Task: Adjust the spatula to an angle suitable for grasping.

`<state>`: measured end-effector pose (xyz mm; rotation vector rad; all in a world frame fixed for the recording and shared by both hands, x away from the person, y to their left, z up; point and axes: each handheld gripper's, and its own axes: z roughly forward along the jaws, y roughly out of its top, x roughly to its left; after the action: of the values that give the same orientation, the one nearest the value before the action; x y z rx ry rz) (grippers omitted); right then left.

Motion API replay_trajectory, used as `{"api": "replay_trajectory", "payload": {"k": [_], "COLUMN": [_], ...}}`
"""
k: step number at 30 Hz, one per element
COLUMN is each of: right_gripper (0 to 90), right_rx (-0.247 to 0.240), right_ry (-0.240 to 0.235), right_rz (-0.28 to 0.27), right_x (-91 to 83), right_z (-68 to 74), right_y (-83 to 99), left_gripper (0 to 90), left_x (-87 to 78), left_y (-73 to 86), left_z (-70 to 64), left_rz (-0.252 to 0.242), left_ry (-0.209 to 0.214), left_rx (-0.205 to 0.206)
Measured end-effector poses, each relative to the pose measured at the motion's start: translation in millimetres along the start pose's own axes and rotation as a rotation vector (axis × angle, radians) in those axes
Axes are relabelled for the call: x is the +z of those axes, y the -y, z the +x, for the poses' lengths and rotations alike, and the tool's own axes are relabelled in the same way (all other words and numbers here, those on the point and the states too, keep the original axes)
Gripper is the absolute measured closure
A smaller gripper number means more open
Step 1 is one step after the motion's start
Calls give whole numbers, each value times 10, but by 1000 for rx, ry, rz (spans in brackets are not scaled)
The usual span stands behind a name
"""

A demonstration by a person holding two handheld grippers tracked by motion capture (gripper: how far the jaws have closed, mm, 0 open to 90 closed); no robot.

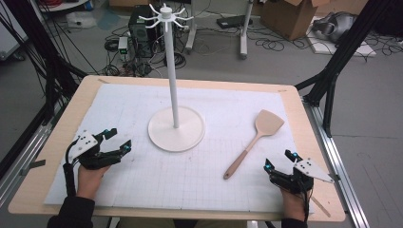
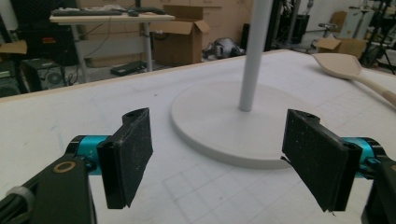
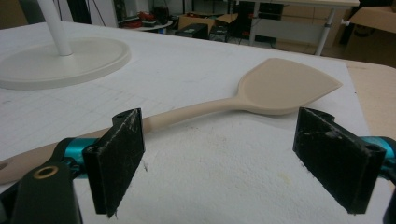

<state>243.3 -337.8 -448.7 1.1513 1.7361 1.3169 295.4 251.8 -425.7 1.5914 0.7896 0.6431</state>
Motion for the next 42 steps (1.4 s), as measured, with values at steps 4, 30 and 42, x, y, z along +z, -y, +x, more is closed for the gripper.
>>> {"api": "replay_trajectory", "payload": {"k": [4,30,42], "right_gripper": [160,161,161], "right_rx": [11,28,31], "right_ry": [23,132,126], "right_rz": [-3,28,31], "right_x": [-2,-85,-100], "right_z": [4,7,6], "right_y": [1,-53,-29], "left_gripper": [261,298,277], "left_x": [205,1616,2009], "left_y": [-151,-247,-161], "left_z": [-217,-1706,-2182], "left_rz": [18,274,417], "left_ry": [91,474,522], "left_rx": [-54,11,82]}}
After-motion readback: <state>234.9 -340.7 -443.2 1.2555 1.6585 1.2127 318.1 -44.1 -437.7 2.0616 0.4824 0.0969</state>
